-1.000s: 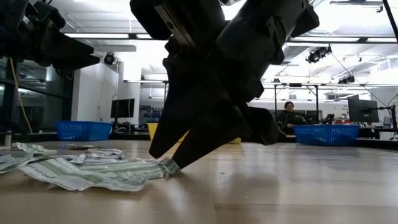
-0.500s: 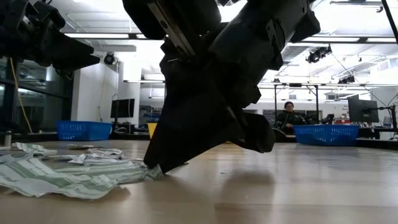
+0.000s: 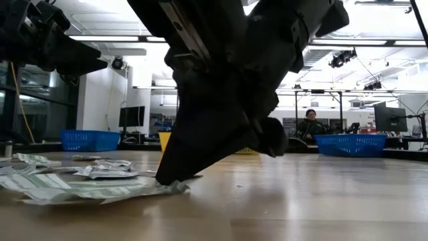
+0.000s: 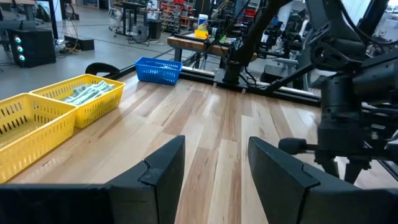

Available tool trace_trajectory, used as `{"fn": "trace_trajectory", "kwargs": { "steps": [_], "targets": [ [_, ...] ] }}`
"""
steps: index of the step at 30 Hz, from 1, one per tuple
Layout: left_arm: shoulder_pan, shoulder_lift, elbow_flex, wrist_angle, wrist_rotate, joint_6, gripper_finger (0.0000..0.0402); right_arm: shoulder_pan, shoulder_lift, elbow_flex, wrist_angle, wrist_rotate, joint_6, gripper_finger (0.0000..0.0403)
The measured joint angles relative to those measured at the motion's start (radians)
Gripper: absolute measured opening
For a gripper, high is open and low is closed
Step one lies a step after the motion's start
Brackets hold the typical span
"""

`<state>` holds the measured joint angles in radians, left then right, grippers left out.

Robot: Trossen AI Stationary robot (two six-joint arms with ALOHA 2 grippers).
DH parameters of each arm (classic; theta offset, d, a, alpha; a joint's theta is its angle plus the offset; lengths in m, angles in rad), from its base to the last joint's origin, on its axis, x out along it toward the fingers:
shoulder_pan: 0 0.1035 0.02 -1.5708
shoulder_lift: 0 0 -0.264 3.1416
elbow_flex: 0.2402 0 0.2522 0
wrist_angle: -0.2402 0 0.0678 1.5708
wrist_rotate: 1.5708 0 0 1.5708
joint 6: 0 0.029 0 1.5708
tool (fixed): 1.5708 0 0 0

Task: Pick & Place First Aid Supplies
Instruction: Put the green bandage pack into the right yellow bin

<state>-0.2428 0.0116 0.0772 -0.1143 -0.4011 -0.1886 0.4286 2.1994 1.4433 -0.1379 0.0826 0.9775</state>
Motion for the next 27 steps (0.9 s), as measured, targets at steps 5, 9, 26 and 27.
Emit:
{"fn": "trace_trajectory", "kwargs": {
  "steps": [5, 9, 26, 27],
  "targets": [
    [0.000, 0.000, 0.000, 0.000, 0.000, 0.000, 0.0177, 0.008, -0.034, 0.044, -0.126, 0.045, -0.072, 0.0001],
    [0.000, 0.000, 0.000, 0.000, 0.000, 0.000, 0.0177, 0.011, -0.080, 0.053, -0.187, 0.097, -0.120, 0.0000],
    [0.000, 0.000, 0.000, 0.000, 0.000, 0.000, 0.0177, 0.020, -0.196, 0.052, -0.278, 0.271, -0.349, 0.0000],
    [0.000, 0.000, 0.000, 0.000, 0.000, 0.000, 0.0177, 0.019, -0.205, 0.052, -0.287, 0.292, -0.359, 0.0000]
  ]
}}
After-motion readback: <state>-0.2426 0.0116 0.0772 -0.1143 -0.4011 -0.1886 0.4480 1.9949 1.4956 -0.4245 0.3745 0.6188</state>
